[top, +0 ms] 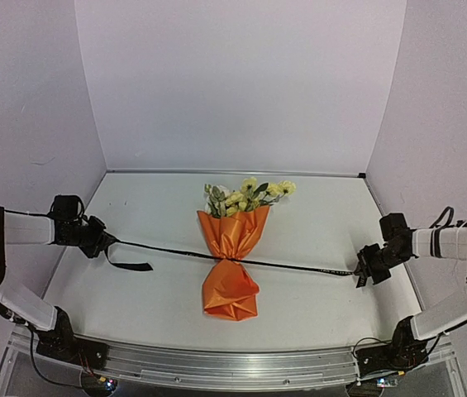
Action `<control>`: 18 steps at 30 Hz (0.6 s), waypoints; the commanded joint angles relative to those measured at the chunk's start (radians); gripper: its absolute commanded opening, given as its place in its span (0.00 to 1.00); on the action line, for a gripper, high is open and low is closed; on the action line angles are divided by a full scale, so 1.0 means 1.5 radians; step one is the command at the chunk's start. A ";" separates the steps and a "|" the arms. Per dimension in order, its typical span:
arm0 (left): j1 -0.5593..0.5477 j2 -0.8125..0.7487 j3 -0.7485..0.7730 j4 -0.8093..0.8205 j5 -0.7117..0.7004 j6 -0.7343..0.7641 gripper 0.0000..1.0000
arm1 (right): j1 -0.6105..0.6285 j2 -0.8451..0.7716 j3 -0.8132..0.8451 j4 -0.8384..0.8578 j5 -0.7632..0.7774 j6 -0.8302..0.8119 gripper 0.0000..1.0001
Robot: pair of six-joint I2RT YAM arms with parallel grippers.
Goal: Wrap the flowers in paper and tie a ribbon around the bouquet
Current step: Tie the ribbon around the folded bouquet.
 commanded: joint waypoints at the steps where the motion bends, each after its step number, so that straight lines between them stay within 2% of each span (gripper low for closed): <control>1: 0.074 -0.002 0.026 0.001 -0.148 0.038 0.00 | -0.062 -0.006 0.016 -0.092 0.131 -0.039 0.00; 10: 0.082 -0.044 0.096 -0.068 -0.152 0.081 0.00 | -0.097 -0.036 0.080 -0.164 0.109 -0.081 0.00; 18: 0.081 -0.042 0.088 -0.072 -0.155 0.101 0.00 | -0.100 -0.054 0.106 -0.207 0.131 -0.119 0.00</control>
